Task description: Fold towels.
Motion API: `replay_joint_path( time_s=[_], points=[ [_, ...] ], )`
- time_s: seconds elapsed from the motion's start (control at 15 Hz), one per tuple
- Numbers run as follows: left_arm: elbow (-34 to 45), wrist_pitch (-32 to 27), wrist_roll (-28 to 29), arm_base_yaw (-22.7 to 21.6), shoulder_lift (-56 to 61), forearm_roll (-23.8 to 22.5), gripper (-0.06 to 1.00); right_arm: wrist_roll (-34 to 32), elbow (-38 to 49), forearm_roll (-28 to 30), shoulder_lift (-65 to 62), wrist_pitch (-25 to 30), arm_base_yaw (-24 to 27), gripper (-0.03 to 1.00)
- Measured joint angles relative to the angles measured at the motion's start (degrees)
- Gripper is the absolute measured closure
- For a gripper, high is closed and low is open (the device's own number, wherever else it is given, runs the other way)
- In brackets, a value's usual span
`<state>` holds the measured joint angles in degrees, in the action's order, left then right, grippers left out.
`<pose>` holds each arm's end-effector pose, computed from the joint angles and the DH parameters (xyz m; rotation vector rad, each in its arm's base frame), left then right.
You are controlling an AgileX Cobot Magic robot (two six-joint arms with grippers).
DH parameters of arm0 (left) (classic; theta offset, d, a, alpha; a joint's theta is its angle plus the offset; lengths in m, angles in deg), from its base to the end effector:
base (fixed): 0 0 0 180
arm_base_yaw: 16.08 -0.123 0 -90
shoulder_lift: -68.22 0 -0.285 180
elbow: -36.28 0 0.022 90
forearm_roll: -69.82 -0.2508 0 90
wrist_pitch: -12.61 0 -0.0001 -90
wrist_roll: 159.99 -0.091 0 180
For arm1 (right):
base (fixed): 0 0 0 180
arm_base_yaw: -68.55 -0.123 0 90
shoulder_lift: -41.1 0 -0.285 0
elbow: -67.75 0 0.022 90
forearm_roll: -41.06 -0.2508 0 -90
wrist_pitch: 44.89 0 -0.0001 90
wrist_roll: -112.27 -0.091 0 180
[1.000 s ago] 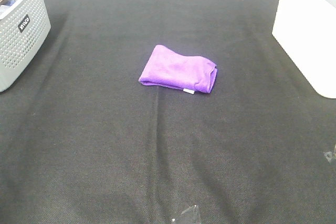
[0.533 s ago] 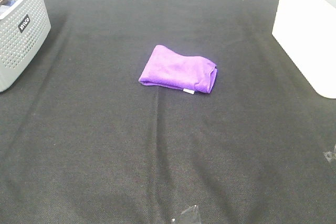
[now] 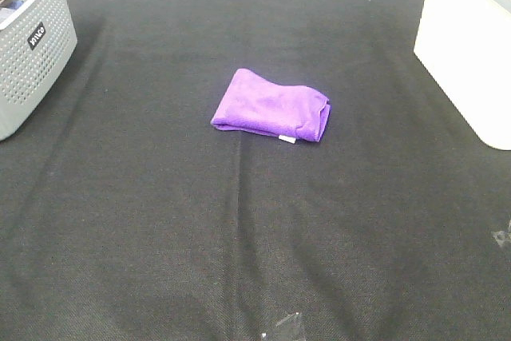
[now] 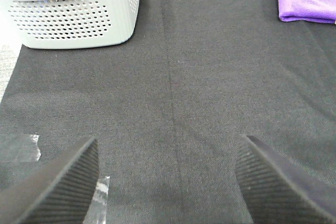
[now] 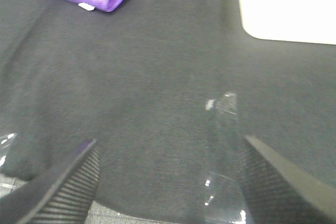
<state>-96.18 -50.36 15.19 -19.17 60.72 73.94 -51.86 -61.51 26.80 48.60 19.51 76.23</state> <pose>-0.0091 -0.0063 0.2793 0.0370 2.0572 -0.0007 -0.0029 0.0208 0.2639 -0.1670 2.1066 0.0586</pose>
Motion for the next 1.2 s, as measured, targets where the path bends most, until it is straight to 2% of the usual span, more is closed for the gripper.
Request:
replay_joint_path(
  time_s=[0.27,0.53,0.67,0.93,1.2],
  points=[
    [0.00,0.29,0.92,0.00,0.00,-0.63,0.25,-1.78,0.00,1.95,0.00,-0.11,0.00,0.25],
    [0.00,0.29,1.15,0.00,0.00,-0.46,0.25,-0.80,0.00,4.01,0.00,-0.11,-4.01,0.25],
    [0.00,0.29,1.95,-0.17,0.00,0.00,0.25,-0.80,0.00,3.95,0.00,-0.11,-4.47,0.25],
    [0.00,0.29,2.12,-3.90,0.00,0.46,0.25,-0.80,0.00,3.95,0.00,-0.11,-4.47,0.25],
    [0.00,0.34,2.12,-3.95,0.00,0.57,0.25,-0.80,0.00,3.95,0.00,-0.11,-4.47,0.25]
  ],
)
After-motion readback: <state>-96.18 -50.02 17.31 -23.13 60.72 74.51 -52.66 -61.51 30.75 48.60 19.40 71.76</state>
